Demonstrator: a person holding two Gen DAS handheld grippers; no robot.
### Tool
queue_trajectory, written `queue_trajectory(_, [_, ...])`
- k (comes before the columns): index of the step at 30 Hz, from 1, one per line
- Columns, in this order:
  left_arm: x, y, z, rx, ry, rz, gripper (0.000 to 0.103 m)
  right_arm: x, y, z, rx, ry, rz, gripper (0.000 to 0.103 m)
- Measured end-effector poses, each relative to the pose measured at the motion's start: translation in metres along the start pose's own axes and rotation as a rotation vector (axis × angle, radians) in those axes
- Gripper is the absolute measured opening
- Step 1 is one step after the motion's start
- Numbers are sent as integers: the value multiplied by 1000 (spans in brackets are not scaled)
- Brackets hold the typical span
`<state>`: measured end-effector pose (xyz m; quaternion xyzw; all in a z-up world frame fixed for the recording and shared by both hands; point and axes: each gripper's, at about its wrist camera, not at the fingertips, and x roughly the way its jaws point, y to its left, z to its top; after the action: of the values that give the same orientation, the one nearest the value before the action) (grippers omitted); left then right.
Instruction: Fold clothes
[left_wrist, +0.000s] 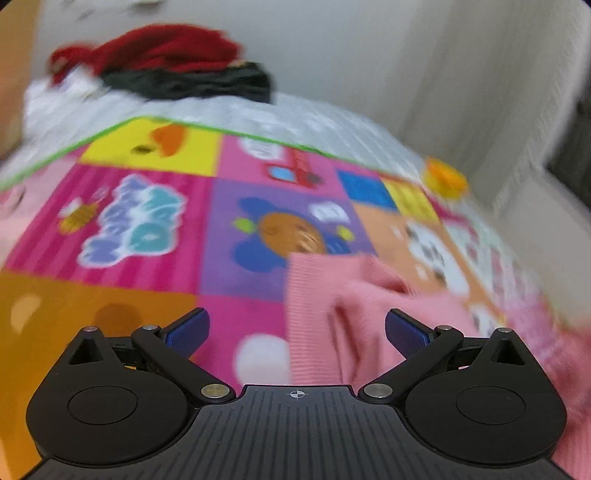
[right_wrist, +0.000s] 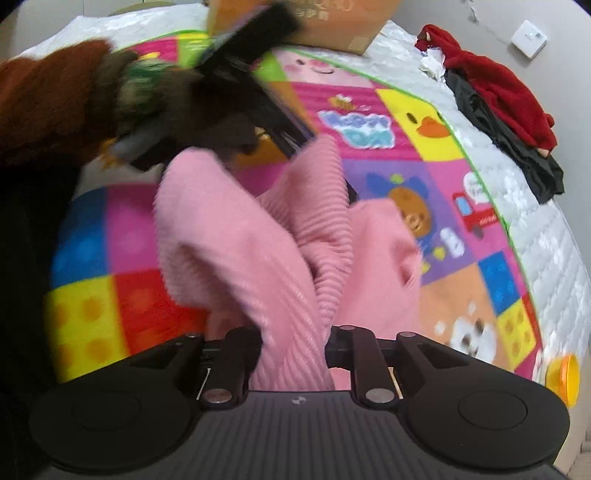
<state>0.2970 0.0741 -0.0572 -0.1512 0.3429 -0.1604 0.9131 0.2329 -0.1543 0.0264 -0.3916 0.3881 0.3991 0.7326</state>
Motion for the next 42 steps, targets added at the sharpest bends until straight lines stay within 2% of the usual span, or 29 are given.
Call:
queue_trajectory(1, [-4,12,4,-63,-24,-12,103,14,-11,5,9,-2,-17,29])
queue_trajectory(3, [-13,32,11,-169,-72,-32,103,43,-32,14,25,-2,-68,54])
queue_trajectory(4, [-18,38,13,-188,-93,-41,103,60,-41,16,29,9,-104,61])
queue_trajectory(5, [-22,42,15,-196,-104,-51,103,74,-50,17,38,18,-138,76])
queue_trajectory(6, [-24,44,15,-199,-109,-62,103,87,-58,18,47,26,-172,87])
queue_trajectory(8, [-21,45,18,-198,-101,-101,103,97,-71,18,102,25,-223,91])
queue_trajectory(13, [-2,24,12,-89,13,-212,103,72,-94,8,279,-22,-361,91])
queue_trajectory(14, [2,18,9,-52,36,-211,103,63,-97,3,320,-36,-390,91])
queue_trajectory(17, [13,-1,-3,88,96,-145,103,37,-91,-12,379,-101,-513,91])
queue_trajectory(19, [18,-6,-8,129,112,-97,103,19,-68,-19,372,-176,-515,89])
queue_trajectory(20, [18,-5,-9,122,113,-80,103,11,-55,-22,367,-214,-514,83])
queue_trajectory(22, [19,-3,-10,107,114,-45,103,1,-29,-23,353,-272,-443,79])
queue_trajectory(25, [19,1,-11,76,110,6,103,3,4,-15,308,-309,-355,74])
queue_trajectory(26, [18,3,-10,58,101,20,103,8,9,-12,304,-307,-326,69])
queue_trajectory(27, [17,6,-9,44,95,32,103,14,2,-12,360,-304,-306,58])
queue_trajectory(29, [16,10,-8,24,86,50,103,27,-14,-12,485,-299,-269,46])
queue_trajectory(31, [15,12,-5,12,82,58,103,43,-37,-18,636,-292,-238,45])
queue_trajectory(32, [15,13,-5,8,81,59,103,51,-53,-24,728,-289,-226,40])
queue_trajectory(35, [15,11,-5,16,84,47,103,84,-94,-40,939,-254,-175,40])
queue_trajectory(39, [19,11,-6,16,86,39,103,121,-119,-47,1013,-194,-126,40])
queue_trajectory(42, [20,14,-7,7,87,32,103,121,-116,-43,979,-175,-160,41])
